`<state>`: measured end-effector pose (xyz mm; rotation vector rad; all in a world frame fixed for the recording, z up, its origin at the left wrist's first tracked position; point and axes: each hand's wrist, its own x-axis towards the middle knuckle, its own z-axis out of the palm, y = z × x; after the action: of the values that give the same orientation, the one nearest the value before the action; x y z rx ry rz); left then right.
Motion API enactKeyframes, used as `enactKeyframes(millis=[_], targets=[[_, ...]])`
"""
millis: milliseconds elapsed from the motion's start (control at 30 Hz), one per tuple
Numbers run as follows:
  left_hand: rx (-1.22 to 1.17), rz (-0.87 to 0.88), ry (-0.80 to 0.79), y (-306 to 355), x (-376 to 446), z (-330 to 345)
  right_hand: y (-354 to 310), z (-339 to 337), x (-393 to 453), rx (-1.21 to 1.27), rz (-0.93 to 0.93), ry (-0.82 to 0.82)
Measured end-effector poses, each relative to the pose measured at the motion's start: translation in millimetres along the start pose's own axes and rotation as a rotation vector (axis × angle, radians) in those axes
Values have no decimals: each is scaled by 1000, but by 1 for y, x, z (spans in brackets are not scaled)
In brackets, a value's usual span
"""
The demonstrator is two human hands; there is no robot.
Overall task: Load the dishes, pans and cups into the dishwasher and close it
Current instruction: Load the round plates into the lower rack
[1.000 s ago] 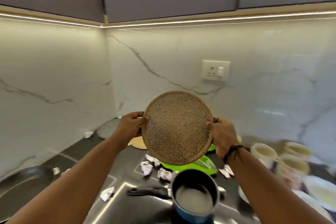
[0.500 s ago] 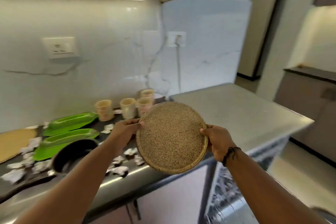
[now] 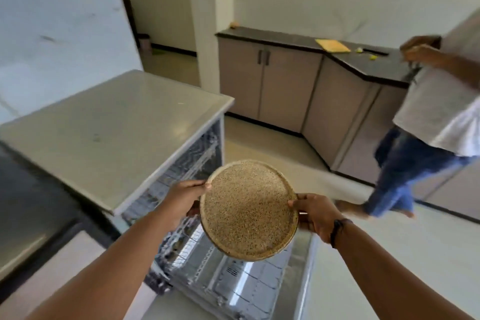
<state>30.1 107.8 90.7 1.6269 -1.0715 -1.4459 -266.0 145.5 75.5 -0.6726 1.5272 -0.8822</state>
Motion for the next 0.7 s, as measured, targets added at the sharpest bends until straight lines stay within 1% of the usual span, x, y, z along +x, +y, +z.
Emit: enactKeyframes(millis=[100, 200, 300, 400, 500, 600, 700], targets=[[7, -103, -99, -9, 34, 71, 6, -62, 27, 12, 44, 65], [69, -147, -135, -16, 56, 111, 17, -99, 53, 17, 85, 144], [141, -166, -206, -25, 82, 130, 35, -111, 73, -10, 146, 202], [208, -227, -293, -44, 109, 137, 56, -111, 83, -33, 230, 236], [204, -255, -345, -66, 134, 143, 76, -109, 89, -166, 250, 323], [176, -207, -387, -85, 160, 154, 92, -105, 102, -369, 188, 438], [302, -47, -423, -103, 189, 162, 107, -101, 117, -513, 174, 503]])
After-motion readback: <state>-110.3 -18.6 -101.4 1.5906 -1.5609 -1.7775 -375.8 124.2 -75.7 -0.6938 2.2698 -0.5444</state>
